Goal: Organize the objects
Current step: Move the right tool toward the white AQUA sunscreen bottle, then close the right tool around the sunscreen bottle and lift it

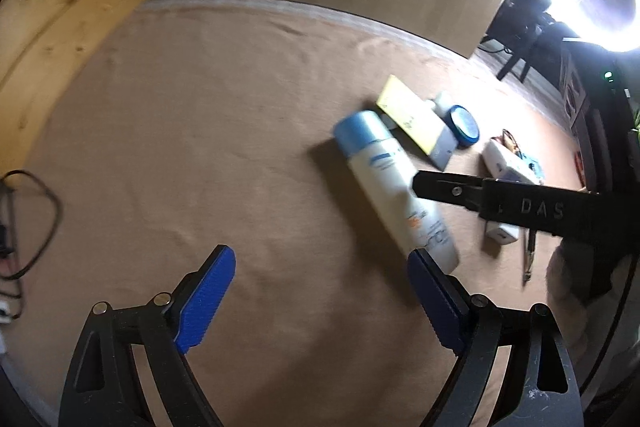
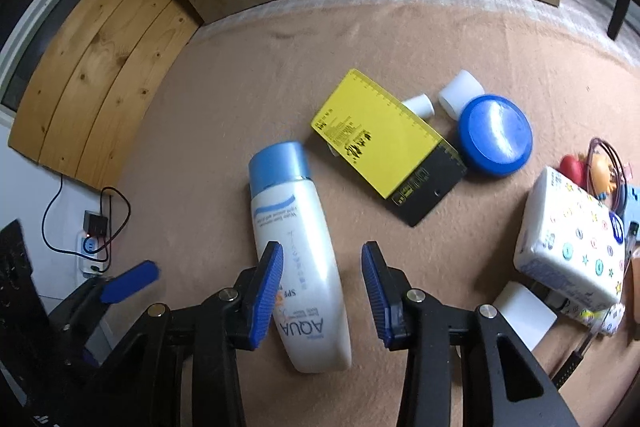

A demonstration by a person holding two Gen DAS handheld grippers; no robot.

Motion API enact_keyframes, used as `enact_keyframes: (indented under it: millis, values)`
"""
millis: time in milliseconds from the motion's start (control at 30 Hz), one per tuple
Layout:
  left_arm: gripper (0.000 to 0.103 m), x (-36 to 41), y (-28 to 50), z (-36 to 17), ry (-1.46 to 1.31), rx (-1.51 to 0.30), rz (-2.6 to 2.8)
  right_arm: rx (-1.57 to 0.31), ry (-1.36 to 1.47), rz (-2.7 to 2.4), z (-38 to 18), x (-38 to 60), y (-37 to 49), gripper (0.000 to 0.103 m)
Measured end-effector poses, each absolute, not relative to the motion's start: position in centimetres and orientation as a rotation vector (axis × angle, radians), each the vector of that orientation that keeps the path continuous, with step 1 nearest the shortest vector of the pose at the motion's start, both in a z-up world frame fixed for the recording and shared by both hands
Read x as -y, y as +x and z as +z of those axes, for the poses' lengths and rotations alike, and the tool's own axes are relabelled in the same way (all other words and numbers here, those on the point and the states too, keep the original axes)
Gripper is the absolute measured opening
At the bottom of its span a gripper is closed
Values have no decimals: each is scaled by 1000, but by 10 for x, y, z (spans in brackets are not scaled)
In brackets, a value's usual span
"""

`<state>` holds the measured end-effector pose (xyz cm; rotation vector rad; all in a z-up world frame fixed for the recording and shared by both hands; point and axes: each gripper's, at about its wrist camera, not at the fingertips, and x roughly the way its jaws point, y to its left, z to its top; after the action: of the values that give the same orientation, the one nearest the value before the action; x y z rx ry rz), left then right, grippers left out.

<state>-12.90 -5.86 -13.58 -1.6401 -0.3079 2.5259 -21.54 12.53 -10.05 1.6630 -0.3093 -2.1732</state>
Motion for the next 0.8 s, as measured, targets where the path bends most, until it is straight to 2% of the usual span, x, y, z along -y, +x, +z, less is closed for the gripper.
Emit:
enact_keyframes:
  millis: [300,367,500,800]
  values:
    - [85,43,-162,-159,-1648,387,2404,314,1693,-2106,-108,-115,-226,39]
    - [81,39,-168,-165,-1659,390,2380,318,1696,-2095,-109,-115,-228,39]
    - [81,35,-174,-168,-1647,403,2381,326,1707,-2068,-111,-114,-229,40]
    - [77,27,-178,-170,-1629,430,2349,442,1730,-1989,-121,-113,-226,38]
